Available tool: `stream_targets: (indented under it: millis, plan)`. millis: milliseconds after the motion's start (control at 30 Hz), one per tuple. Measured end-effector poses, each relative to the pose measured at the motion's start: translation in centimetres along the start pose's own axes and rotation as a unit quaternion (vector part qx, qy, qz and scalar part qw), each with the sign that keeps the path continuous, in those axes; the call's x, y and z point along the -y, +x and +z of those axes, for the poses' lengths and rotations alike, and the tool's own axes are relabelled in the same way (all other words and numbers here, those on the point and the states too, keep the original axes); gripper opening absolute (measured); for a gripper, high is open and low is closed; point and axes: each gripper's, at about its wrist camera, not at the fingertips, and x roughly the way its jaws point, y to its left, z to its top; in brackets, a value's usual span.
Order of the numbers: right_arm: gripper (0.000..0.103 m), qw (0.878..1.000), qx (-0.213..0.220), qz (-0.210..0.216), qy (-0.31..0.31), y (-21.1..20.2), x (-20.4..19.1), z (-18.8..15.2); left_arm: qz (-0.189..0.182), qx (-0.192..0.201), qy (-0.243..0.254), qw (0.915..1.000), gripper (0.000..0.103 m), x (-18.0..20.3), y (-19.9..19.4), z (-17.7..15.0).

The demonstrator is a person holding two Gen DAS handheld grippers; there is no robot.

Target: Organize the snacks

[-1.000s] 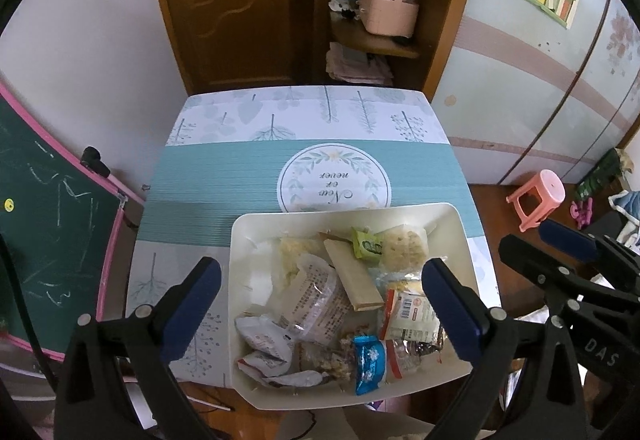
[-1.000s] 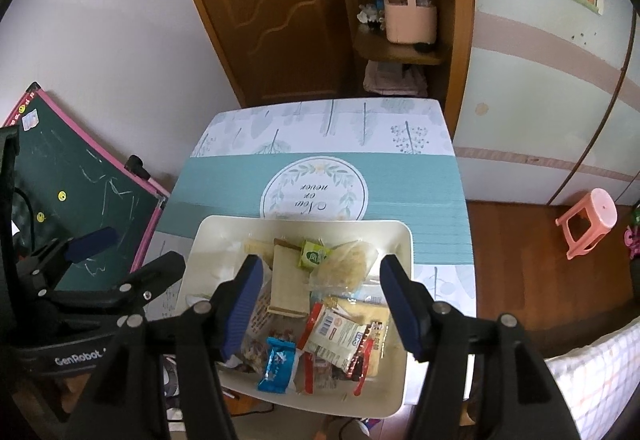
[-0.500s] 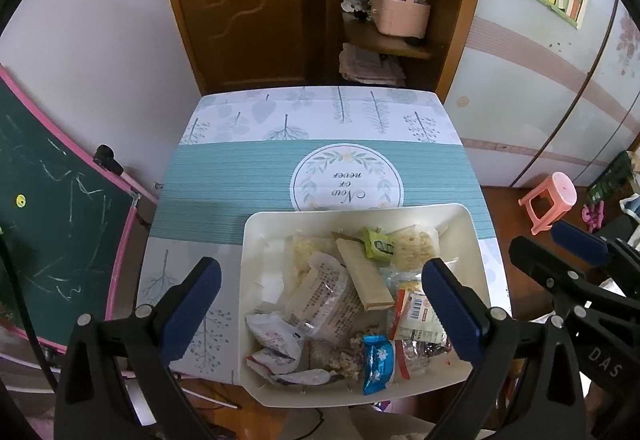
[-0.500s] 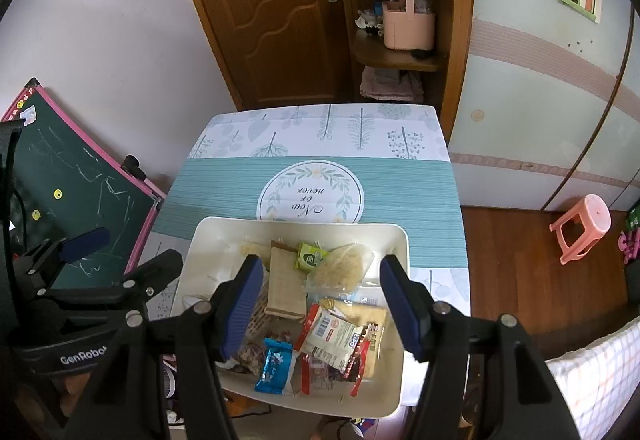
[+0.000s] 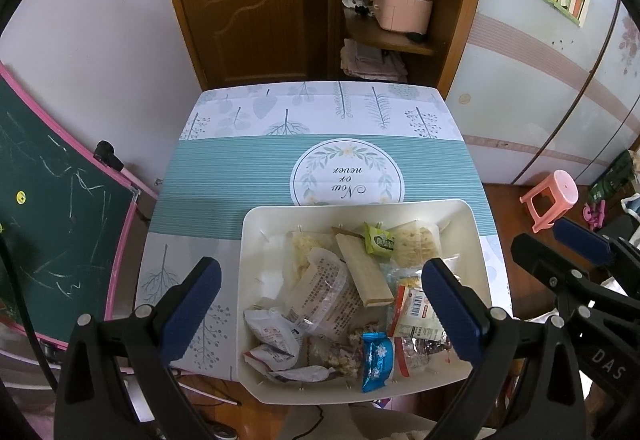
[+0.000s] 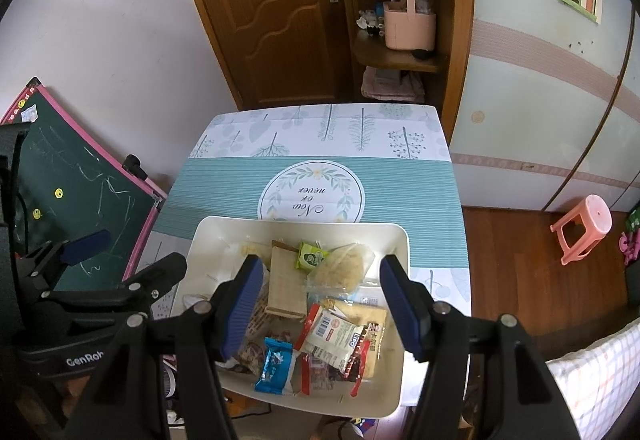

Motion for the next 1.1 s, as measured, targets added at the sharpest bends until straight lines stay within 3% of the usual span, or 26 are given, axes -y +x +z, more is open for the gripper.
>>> stream_targets:
  millis: [1100]
  plan:
    - [0.061,1.000,0.000,0.000,0.000,-0.02,0.20,-0.07,0.000,-0.001,0.001,1.0000,0.100,0.06,-0.06,-0.07]
